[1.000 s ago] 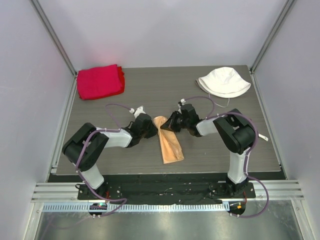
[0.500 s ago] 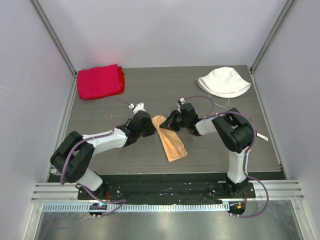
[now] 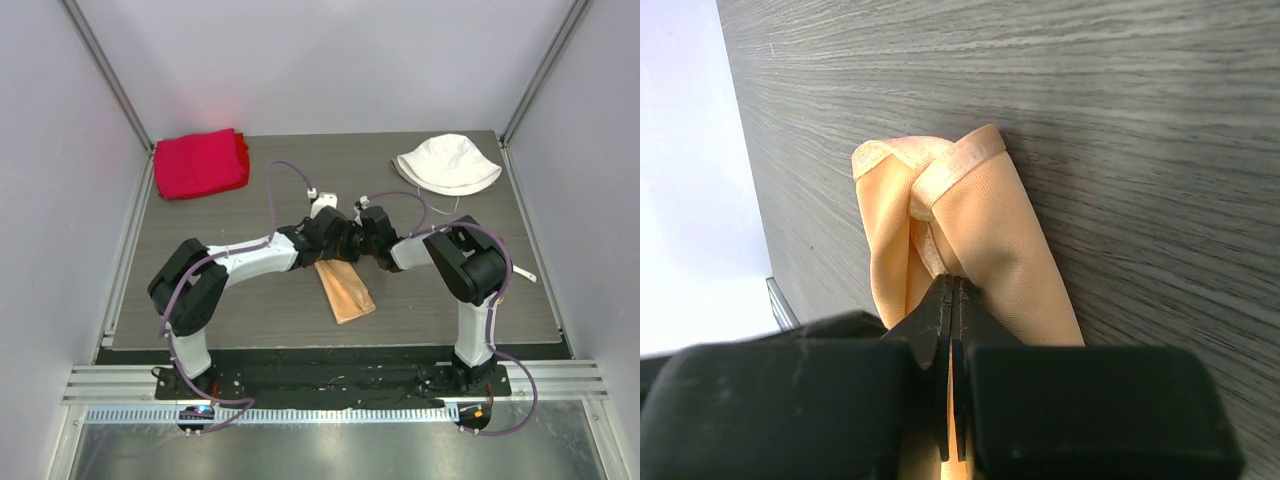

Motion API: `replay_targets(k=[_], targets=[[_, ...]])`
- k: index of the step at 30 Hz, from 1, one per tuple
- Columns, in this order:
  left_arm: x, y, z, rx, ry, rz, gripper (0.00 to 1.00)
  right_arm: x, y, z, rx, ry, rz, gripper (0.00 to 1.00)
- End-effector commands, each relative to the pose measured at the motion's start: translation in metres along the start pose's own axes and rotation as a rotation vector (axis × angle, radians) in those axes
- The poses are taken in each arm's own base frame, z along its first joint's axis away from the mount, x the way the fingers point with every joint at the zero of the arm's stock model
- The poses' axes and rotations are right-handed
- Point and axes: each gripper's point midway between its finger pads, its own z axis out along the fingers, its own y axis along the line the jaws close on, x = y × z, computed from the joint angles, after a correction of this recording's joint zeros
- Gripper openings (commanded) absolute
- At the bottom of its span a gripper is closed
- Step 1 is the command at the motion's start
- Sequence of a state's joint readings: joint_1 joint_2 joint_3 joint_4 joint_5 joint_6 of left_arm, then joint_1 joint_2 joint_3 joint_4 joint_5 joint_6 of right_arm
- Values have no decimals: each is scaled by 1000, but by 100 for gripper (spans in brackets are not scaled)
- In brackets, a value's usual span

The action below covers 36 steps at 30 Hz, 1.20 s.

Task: Fold the napkin into a case and place the utensils inside
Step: Stuff the top corner of the smaller-rectangle-folded napkin into the folded napkin.

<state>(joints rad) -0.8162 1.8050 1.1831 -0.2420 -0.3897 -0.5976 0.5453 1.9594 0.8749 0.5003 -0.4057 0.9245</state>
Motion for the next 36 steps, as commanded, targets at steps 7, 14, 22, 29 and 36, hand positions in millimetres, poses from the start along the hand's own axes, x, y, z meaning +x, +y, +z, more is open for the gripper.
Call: replay_targets(k=[7, 14, 22, 29, 36], targets=[[-10, 20, -11, -177, -62, 103, 25, -6, 6, 4, -37, -18, -8, 1], [-12, 22, -6, -196, -67, 109, 26, -7, 6, 3, -37, -20, -8, 1], [-4, 17, 13, -205, -23, 132, 24, -6, 6, 3, -34, -18, -11, 1], [-7, 28, 12, -253, -40, 128, 15, -7, 8, 2, -36, -16, -17, 1], [-2, 9, 6, -113, -49, 61, 0, -11, 17, 5, -72, -15, -22, 1]])
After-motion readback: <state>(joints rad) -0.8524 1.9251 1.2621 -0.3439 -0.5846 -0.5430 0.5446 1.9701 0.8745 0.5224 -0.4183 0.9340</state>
